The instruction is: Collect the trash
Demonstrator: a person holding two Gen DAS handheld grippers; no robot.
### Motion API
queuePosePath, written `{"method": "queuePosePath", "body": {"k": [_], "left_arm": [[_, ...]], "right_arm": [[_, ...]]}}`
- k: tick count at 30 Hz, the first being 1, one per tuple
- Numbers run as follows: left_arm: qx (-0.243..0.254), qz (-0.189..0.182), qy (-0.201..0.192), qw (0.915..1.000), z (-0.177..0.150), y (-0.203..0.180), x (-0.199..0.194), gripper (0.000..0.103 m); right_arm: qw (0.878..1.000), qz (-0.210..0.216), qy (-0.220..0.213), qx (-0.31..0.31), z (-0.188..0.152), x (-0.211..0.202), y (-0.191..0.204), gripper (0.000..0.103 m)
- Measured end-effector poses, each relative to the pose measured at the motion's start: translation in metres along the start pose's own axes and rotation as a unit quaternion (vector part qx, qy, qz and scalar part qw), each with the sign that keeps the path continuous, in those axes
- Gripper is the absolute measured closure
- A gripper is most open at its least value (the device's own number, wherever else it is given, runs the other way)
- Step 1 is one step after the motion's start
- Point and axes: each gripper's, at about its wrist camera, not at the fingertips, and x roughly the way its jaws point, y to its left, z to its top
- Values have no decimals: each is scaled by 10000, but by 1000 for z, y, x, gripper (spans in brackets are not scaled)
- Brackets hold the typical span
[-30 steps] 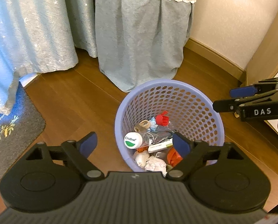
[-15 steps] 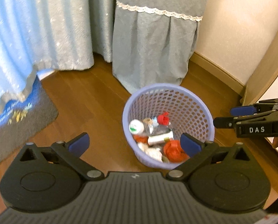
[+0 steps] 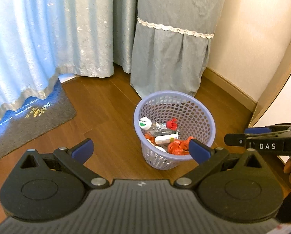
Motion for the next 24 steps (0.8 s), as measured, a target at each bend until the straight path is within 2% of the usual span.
{"method": "queuePosePath", "body": {"k": [5,9,18,24], "left_arm": [[-267,105,38,9996,-16,0,-27,1],[-480,120,58,9988,-28,-2,-49,1],[-313,308,19,9990,-41,-11,-86,1],[-273,340,-64,9990,-47,-10,-93,1]], "right_arm": [[9997,-149,-155,-77,-19,-26,12,45],[9997,-100,-183,-155,-37,-42,23,45],[9991,-58,-185,-384,-57,-65,41,45],[9986,-196,-175,-458,-67,-72,45,45]]}}
